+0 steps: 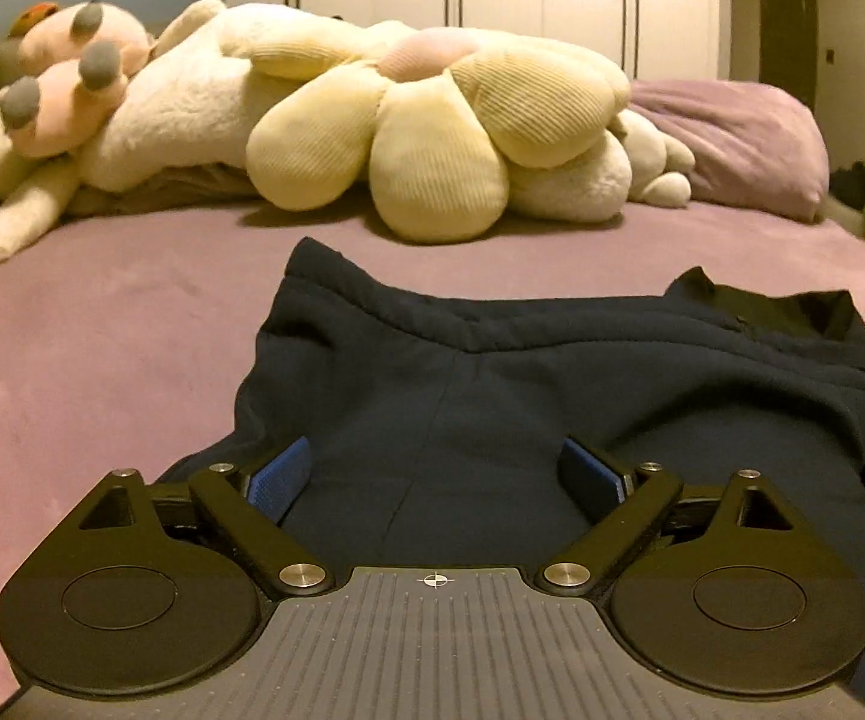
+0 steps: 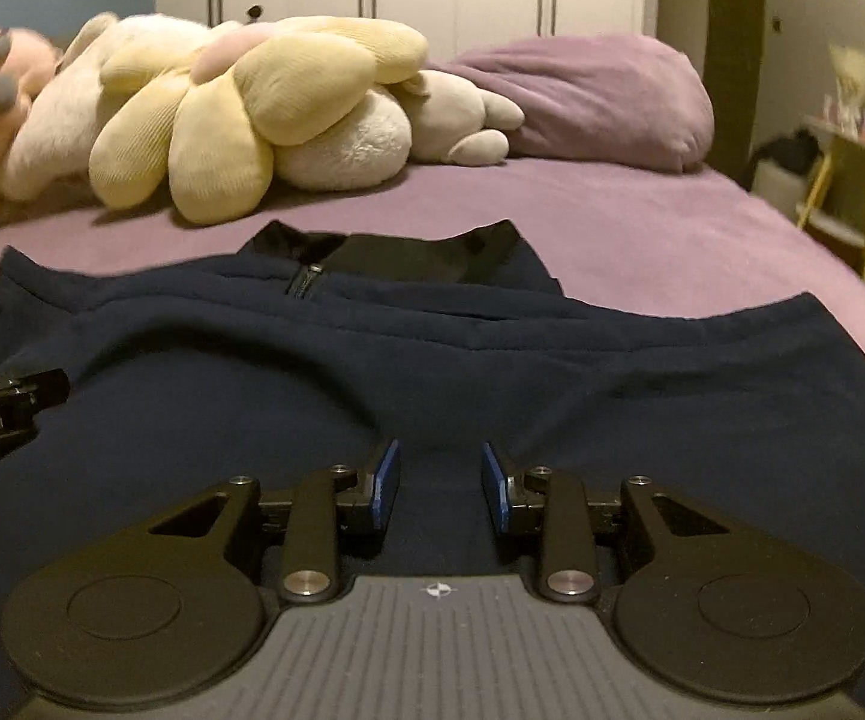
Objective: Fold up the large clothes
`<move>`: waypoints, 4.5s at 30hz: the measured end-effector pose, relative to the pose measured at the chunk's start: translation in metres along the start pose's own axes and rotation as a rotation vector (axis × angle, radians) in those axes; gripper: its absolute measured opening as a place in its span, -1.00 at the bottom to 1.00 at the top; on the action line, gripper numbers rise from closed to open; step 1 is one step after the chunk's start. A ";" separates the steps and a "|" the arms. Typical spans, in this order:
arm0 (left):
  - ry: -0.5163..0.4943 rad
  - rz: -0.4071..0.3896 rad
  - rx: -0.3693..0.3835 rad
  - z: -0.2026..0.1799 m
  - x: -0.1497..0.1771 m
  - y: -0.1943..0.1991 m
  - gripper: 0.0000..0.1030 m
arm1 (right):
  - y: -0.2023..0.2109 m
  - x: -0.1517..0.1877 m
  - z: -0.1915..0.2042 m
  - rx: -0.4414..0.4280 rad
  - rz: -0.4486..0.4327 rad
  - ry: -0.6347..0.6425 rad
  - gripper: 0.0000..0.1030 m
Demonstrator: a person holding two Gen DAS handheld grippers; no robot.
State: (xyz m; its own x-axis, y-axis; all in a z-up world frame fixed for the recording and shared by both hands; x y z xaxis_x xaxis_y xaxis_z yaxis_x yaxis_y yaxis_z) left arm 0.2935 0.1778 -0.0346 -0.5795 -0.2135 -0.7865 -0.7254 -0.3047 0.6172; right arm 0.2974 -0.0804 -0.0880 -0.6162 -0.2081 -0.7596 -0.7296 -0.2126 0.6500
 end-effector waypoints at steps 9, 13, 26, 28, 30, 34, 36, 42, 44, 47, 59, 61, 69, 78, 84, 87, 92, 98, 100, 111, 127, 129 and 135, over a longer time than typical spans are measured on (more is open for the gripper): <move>0.013 0.018 -0.079 0.045 0.001 0.012 1.00 | 0.032 -0.004 -0.063 0.099 -0.007 -0.096 -0.35; 0.165 0.058 -0.071 0.071 0.010 0.006 1.00 | 0.058 0.017 -0.106 0.271 -0.019 -0.066 -0.36; 0.095 0.027 -0.086 0.084 0.026 0.033 1.00 | 0.085 0.045 -0.116 0.367 -0.077 -0.049 -0.28; 0.084 0.020 -0.094 0.082 0.027 0.032 1.00 | 0.090 0.056 -0.122 0.356 -0.087 -0.086 -0.27; 0.062 0.017 -0.110 0.077 0.027 0.030 1.00 | 0.091 0.058 -0.124 0.355 -0.098 -0.105 -0.26; 0.078 0.028 -0.098 0.079 0.027 0.028 1.00 | 0.081 0.057 -0.122 0.368 -0.081 -0.085 -0.22; 0.119 0.066 -0.071 0.086 0.023 0.027 1.00 | 0.081 0.056 -0.125 0.357 -0.072 -0.097 -0.21; 0.353 0.254 0.060 0.129 0.024 0.044 1.00 | 0.087 0.040 -0.129 0.327 0.010 -0.120 -0.20; 0.392 0.289 0.118 0.144 0.033 0.056 1.00 | 0.107 0.037 -0.127 0.307 0.009 -0.157 -0.20; 0.428 0.336 0.211 0.160 0.045 0.066 1.00 | 0.148 0.047 -0.117 0.219 -0.055 -0.222 -0.10; 0.478 0.435 0.389 0.154 0.058 0.055 1.00 | 0.180 0.061 -0.031 -0.023 -0.037 -0.155 0.18; 0.501 0.437 0.405 0.156 0.055 0.049 0.94 | 0.175 0.056 -0.014 -0.045 -0.026 -0.122 0.17; 0.531 0.467 0.470 0.148 0.050 0.030 0.60 | 0.138 0.033 0.030 0.048 0.113 -0.049 -0.32; 0.551 0.474 0.503 0.146 0.045 0.016 0.60 | 0.122 0.033 0.033 0.072 0.165 -0.037 -0.35; 0.583 0.474 0.523 0.145 0.043 0.008 0.41 | 0.116 0.032 0.033 0.093 0.183 -0.047 -0.35; 0.597 0.484 0.534 0.148 0.042 0.009 0.18 | 0.115 0.030 0.033 0.092 0.190 -0.060 -0.35; 0.602 0.484 0.552 0.151 0.031 0.019 -0.10 | 0.134 0.021 0.040 0.011 0.109 -0.101 -0.60; 0.611 0.461 0.606 0.148 0.005 0.038 -0.17 | 0.112 0.042 0.052 0.034 0.164 -0.044 -0.62; 0.597 0.448 0.606 0.144 -0.003 0.045 -0.17 | 0.110 0.041 0.052 0.036 0.167 -0.031 -0.62; 0.589 0.449 0.609 0.114 -0.040 0.075 -0.21 | 0.112 0.039 0.024 -0.050 0.187 -0.105 -0.62; 0.205 0.401 0.806 -0.124 -0.055 0.133 -0.23 | 0.188 0.070 -0.117 -0.051 0.023 -0.560 -0.62; 0.135 0.418 0.791 -0.156 -0.033 0.128 -0.14 | 0.193 0.079 -0.128 -0.050 0.018 -0.596 -0.62; 0.091 0.347 0.845 -0.175 0.009 0.125 0.42 | 0.208 0.094 -0.151 -0.077 -0.006 -0.645 -0.61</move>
State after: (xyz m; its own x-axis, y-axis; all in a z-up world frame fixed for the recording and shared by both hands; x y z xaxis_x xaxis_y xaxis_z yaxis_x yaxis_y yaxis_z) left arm 0.2624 -0.0244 0.0313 -0.8102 -0.2489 -0.5306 -0.5669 0.5627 0.6017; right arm 0.1331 -0.2883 -0.0208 -0.6844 0.4034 -0.6073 -0.7247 -0.2851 0.6273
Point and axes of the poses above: each gripper's, at about its wrist camera, not at the fingertips, and y roughly against the way its jaws point, z to its left, x to its underside, the point moved 1 cm from there along -y, roughly the way its jaws point, and after that the axes turned 3 degrees about -x, right-handed, at the moved point
